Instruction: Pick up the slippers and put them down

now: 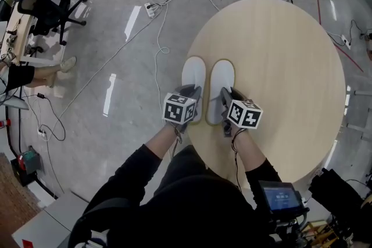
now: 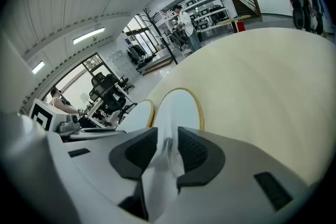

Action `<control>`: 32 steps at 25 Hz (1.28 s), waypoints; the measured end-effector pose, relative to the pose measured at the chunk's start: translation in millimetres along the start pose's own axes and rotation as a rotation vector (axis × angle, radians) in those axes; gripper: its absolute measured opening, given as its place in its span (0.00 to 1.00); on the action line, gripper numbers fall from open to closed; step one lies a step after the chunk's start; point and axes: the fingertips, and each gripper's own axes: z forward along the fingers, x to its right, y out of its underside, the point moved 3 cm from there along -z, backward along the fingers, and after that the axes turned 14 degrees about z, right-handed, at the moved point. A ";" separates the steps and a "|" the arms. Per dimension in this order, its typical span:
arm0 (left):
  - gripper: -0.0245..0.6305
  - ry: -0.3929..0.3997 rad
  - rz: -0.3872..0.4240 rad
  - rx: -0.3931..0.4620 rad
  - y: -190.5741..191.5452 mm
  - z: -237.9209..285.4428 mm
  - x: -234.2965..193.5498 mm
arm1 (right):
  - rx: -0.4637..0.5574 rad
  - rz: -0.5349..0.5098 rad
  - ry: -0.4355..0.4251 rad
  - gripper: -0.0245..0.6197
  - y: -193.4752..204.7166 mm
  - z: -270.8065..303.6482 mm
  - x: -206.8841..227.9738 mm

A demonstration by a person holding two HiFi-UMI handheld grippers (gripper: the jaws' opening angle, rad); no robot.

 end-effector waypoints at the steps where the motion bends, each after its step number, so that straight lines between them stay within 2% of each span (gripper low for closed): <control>1: 0.10 -0.011 0.010 -0.007 -0.3 -0.3 -1.2 | 0.000 -0.013 0.013 0.26 -0.3 0.4 1.0; 2: 0.17 -0.023 0.011 -0.009 -1.1 -0.6 -2.5 | 0.007 -0.025 0.022 0.30 -2.0 -0.7 1.9; 3: 0.29 -0.038 0.004 -0.006 -2.2 -1.4 -4.0 | 0.022 -0.038 0.027 0.31 -4.5 -3.6 2.5; 5: 0.40 -0.081 -0.026 0.016 -4.3 -9.3 -7.3 | 0.066 -0.065 0.015 0.34 -8.8 -15.8 0.0; 7: 0.45 -0.109 -0.068 0.060 -6.1 -27.7 -8.5 | 0.114 -0.073 -0.013 0.34 -8.8 -36.8 -7.5; 11: 0.45 -0.101 -0.124 0.131 -5.5 -66.3 1.1 | 0.170 -0.009 -0.054 0.34 -3.1 -83.3 -19.8; 16: 0.45 -0.051 -0.124 0.132 0.1 -84.1 28.4 | 0.212 0.056 -0.089 0.34 -0.5 -116.4 -26.9; 22: 0.45 0.011 -0.180 0.236 -27.5 -110.7 74.1 | 0.241 0.046 -0.163 0.34 9.2 -157.1 -44.6; 25: 0.45 0.086 -0.148 0.280 -46.0 -123.4 112.9 | 0.269 0.044 -0.180 0.28 11.3 -186.9 -49.9; 28: 0.44 0.198 -0.118 0.295 -55.1 -134.6 144.5 | 0.298 0.108 -0.182 0.16 14.3 -205.4 -55.5; 30: 0.44 0.263 -0.116 0.304 -56.7 -144.6 156.4 | 0.319 0.134 -0.187 0.12 15.8 -211.4 -64.2; 32: 0.44 0.290 -0.096 0.324 -61.3 -153.4 160.2 | 0.344 0.115 -0.214 0.09 9.5 -213.2 -76.4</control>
